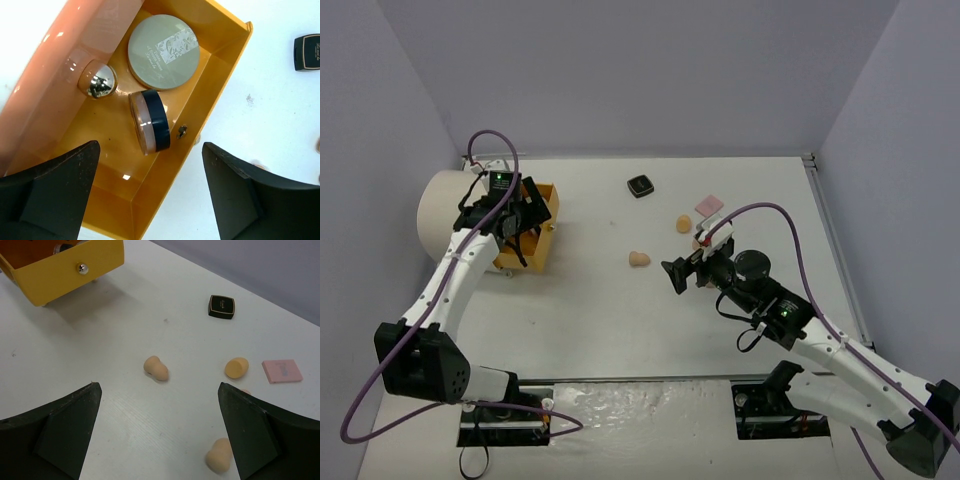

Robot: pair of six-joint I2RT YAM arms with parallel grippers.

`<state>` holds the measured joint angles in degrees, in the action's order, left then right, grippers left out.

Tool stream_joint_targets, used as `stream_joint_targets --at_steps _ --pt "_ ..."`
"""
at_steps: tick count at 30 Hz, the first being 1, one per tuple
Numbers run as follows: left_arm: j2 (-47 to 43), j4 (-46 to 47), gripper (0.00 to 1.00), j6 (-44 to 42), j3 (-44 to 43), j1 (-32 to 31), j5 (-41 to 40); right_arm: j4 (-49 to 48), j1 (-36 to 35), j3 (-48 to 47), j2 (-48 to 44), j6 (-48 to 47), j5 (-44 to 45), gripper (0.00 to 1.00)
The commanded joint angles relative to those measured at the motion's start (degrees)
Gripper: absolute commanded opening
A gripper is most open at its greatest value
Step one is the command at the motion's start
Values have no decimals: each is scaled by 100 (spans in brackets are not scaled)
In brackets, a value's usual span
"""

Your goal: Organize the makeup

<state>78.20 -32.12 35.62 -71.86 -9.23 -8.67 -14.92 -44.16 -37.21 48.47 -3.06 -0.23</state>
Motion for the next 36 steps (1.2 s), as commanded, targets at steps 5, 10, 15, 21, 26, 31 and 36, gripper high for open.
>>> stream_joint_targets --at_steps 5,10,15,21,26,31,36 --pt "-525 32 79 -146 -274 45 514 -319 57 -239 73 149 478 100" --pt "-803 -53 70 -429 -410 45 855 -224 128 -393 265 369 1356 100" --pt "-1107 -325 69 -994 -643 42 1056 137 840 -897 985 745 1857 100" --pt "-1689 -97 74 -1655 -184 39 1103 302 2078 -1645 2288 1422 1322 100" --pt "-2375 513 75 -1799 828 36 1104 482 2368 -2544 3742 1781 1682 100" --pt "-2695 840 81 -1888 1379 45 1017 749 2568 -3724 5210 2102 1897 100" --pt "-2736 706 88 -1885 1388 53 882 1084 2690 -4898 6293 2509 2106 100"
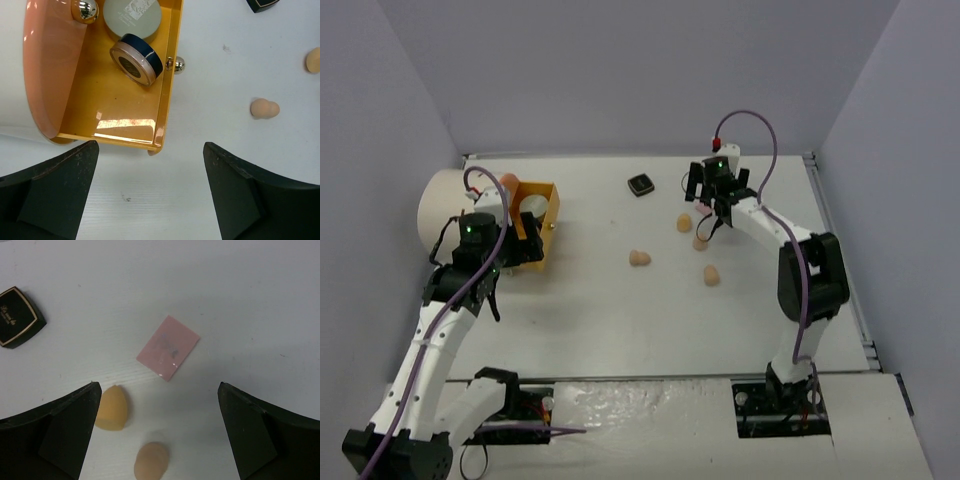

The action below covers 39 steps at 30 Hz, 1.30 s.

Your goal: Organize the makeup

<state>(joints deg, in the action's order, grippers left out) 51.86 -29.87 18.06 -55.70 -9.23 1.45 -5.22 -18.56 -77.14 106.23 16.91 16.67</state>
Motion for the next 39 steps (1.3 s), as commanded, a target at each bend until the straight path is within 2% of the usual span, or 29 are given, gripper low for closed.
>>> stream_joint_targets --at_steps 1,11,20,22,26,27,30,32,35,39 --pt "-113 474 89 -111 -223 53 -227 176 167 -1106 736 623 416 100" --pt "-228 413 91 -101 -214 62 -313 294 265 -1863 2044 1219 419 100" --pt "-246 412 91 -83 -205 98 -216 329 274 -1642 2296 1553 352 96" --pt "-246 412 91 -83 -205 105 -215 329 274 -1525 2288 1577 314 90" --pt "-252 431 91 -71 -184 106 -174 324 274 -1274 2226 1595 295 64" --pt "-242 436 91 -61 -174 106 -154 310 274 -1234 2196 1590 275 57" --pt "-229 434 91 -29 -156 115 -43 206 274 -1157 2067 1417 112 28" --pt "-221 468 91 -14 -137 115 107 73 274 -1100 1896 1215 -18 14" --pt "-188 546 91 7 -128 115 271 -153 272 -980 1559 847 -266 6" --pt "8 523 91 95 -216 106 615 -339 211 -873 919 138 -782 3"
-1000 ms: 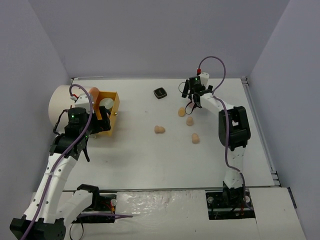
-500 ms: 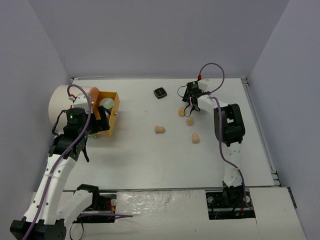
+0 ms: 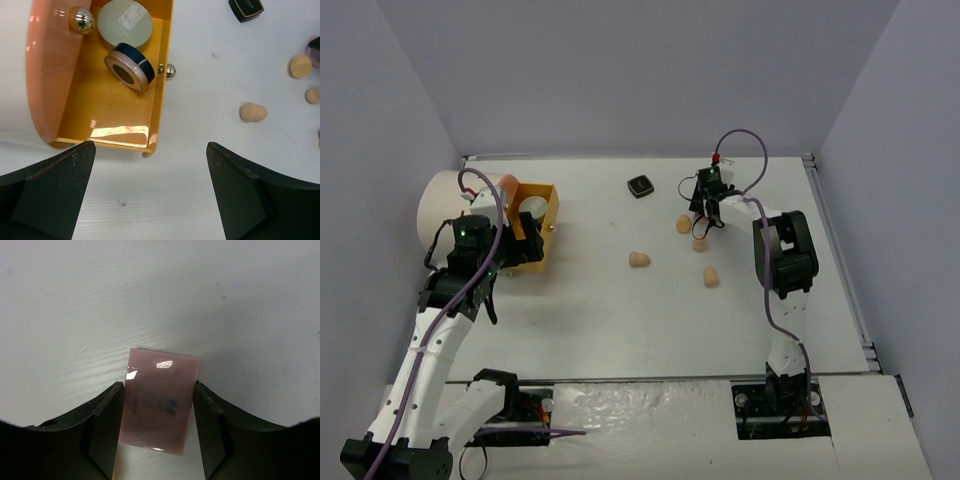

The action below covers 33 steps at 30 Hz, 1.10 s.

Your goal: Organize the makeup

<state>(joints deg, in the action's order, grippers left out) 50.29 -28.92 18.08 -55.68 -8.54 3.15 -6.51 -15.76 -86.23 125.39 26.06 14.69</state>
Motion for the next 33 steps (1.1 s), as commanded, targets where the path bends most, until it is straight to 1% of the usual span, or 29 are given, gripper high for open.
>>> stream_joint_targets --at_steps 1,2,5,7,11,14,19,20,22,24,26,29,33 --pt "173 370 91 141 -269 36 542 -221 -110 43 -1031 -947 -650 3" --pt "273 243 91 241 -410 36 742 -254 -211 138 -1477 -1263 -767 1" --pt "346 47 91 441 -634 30 1122 -315 -449 472 -2056 -1915 -1008 0" --pt "344 -49 91 575 -870 27 1314 -366 -741 684 -2628 -2261 -1247 0" --pt "387 -237 91 909 -1238 27 1768 -563 -1350 1332 -3498 -2871 -1829 0" --pt "439 -255 91 1200 -1438 27 2228 -800 -1724 1779 -4236 -3001 -2434 0" --pt "517 -263 91 1602 -1647 10 2707 -1089 -2309 2206 -4813 -3185 -3366 1" --pt "535 -263 91 1680 -1648 10 2708 -1089 -2412 2224 -4865 -3229 -3436 1" --pt "567 -36 91 1973 -1615 2 3073 -1073 -2674 2249 -4907 -3343 -3648 2" --pt "614 122 91 2303 -1552 -25 3208 -1045 -2888 2233 -4876 -3423 -3876 2" --pt "659 165 91 2420 -1576 -72 3241 -1018 -3029 2206 -4857 -3527 -4141 2" --pt "795 123 91 2529 -1670 -241 3173 -1010 -3228 2189 -4849 -3616 -4255 2" --pt "1136 -70 91 2529 -1811 -759 2990 -1033 -3389 2156 -4871 -3683 -4306 2"
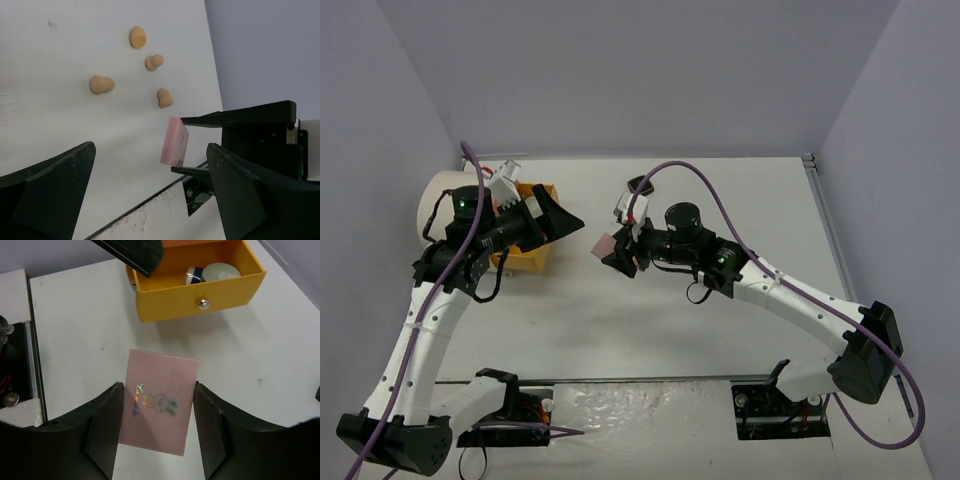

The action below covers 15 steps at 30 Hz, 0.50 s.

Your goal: Organize the makeup

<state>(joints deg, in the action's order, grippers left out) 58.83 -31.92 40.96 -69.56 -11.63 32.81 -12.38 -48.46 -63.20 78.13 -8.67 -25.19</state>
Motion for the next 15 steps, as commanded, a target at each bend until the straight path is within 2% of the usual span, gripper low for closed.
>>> stream_joint_targets --at_steps 1,5,10,11,15 --pt "357 213 90 234 -444 -587 -29 -449 -128 -149 -152 -220 -323 2" --pt "499 274 89 274 -434 -913 -186 -441 -128 -137 -204 -259 -354 2" --pt "668 348 80 300 -425 -1129 -224 -458 -128 -112 -254 -267 -458 3" --pt "680 360 77 306 -419 -1159 -229 -458 -128 -106 -254 -267 -453 3" --pt "675 346 56 293 -379 -1224 -259 -467 -128 -57 -270 -274 -404 3"
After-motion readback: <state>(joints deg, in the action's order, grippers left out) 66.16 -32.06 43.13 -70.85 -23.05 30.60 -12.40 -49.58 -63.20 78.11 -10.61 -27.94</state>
